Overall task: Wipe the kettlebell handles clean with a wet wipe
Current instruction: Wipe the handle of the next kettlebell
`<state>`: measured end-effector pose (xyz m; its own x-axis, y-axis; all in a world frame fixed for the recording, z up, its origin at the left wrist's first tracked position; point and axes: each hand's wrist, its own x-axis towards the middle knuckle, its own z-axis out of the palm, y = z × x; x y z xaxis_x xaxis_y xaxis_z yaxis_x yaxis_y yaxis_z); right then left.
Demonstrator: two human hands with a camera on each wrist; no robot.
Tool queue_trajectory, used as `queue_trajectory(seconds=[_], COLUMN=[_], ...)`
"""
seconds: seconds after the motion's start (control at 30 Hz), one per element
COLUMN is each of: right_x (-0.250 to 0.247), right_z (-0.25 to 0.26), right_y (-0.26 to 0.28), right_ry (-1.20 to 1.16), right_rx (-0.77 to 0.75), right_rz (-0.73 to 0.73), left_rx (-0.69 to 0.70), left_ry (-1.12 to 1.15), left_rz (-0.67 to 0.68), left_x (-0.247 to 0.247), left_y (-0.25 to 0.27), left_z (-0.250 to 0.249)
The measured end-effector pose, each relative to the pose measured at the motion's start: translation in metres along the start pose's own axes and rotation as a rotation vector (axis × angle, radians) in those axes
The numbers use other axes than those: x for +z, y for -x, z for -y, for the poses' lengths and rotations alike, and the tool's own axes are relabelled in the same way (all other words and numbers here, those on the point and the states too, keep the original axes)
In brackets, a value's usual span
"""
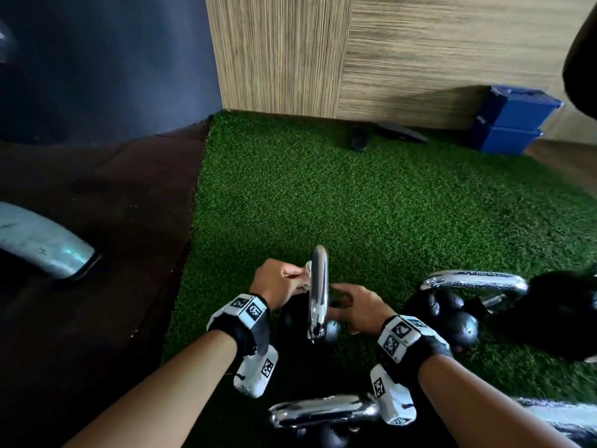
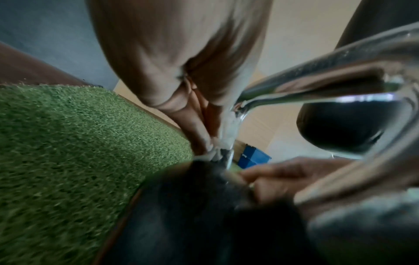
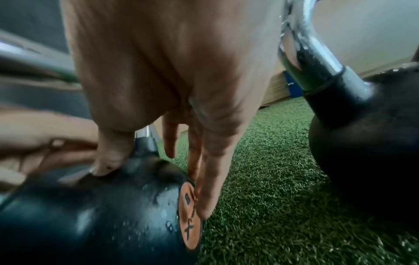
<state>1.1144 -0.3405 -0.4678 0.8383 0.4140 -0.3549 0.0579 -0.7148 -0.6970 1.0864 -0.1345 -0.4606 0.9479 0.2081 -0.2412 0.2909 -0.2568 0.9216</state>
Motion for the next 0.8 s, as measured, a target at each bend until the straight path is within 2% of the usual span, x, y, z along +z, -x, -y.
queue_trajectory(seconds=[0.1, 0.2, 0.33, 0.4, 0.57, 0.67, 0.8], right_x=[0.007, 0.01, 0.013, 0.014, 0.014, 0.013, 0.013], right_z=[-0.002, -0.007, -0.009, -0.01, -0.009, -0.008, -0.007], right_y=[-0.002, -0.006, -0.006, -0.006, -0.004, -0.001, -0.002], right_ry=[-0.052, -0.125, -0.19, -0.204, -0.207, -0.204, -0.204], right_rx=[-0.037, -0.009, -0.001, -0.008, -0.017, -0.041, -0.053], right_rz=[0.042, 0.042, 0.032, 0.039, 0.035, 0.034, 0.032], left_rx=[0.022, 0.131, 0.023, 0.013, 0.104, 0.14, 0.132], left_ry=[0.023, 0.049, 0.141, 0.172, 0.339, 0.329, 0.28], left_rz=[-0.059, -0.076, -0.107, -0.07, 0.046, 0.123, 0.075], left_x=[-0.001, -0.001, 0.003, 0.0, -0.014, -0.022, -0.024], left_y=[-0.006, -0.007, -0.009, -0.009, 0.004, 0.016, 0.022], left_z=[-0.014, -0.02, -0.018, -0.023, -0.038, -0.04, -0.046])
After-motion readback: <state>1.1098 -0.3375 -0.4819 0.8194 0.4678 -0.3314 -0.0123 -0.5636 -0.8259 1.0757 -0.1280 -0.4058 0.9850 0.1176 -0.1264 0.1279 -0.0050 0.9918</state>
